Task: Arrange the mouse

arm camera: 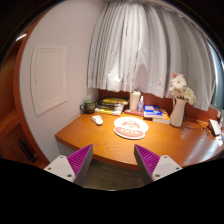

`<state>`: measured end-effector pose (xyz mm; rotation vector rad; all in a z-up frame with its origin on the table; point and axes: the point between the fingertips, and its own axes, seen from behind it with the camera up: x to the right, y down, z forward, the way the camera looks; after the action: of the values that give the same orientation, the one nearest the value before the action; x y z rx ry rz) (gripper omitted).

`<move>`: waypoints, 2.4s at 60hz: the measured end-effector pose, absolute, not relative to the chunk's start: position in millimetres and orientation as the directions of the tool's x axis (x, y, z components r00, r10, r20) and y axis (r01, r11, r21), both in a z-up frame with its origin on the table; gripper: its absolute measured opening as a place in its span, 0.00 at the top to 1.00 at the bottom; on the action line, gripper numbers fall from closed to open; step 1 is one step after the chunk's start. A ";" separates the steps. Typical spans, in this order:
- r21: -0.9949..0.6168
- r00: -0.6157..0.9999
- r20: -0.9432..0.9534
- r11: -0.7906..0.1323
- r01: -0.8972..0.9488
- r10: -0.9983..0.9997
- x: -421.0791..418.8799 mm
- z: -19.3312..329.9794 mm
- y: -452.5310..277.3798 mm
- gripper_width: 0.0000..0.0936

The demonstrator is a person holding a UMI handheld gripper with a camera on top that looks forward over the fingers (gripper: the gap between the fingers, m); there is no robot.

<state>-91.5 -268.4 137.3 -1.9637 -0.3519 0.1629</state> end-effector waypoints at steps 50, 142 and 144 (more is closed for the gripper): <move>-0.778 0.983 0.006 -0.617 0.119 0.183 -282.4 -1.4 -38.0 0.10; -0.868 0.993 0.006 -0.492 0.063 0.117 -197.1 191.0 126.3 0.58; -0.882 0.994 0.003 -0.469 0.055 0.110 -181.4 207.0 128.1 0.57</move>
<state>-181.4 128.1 207.0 -2.0598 -0.1151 0.0645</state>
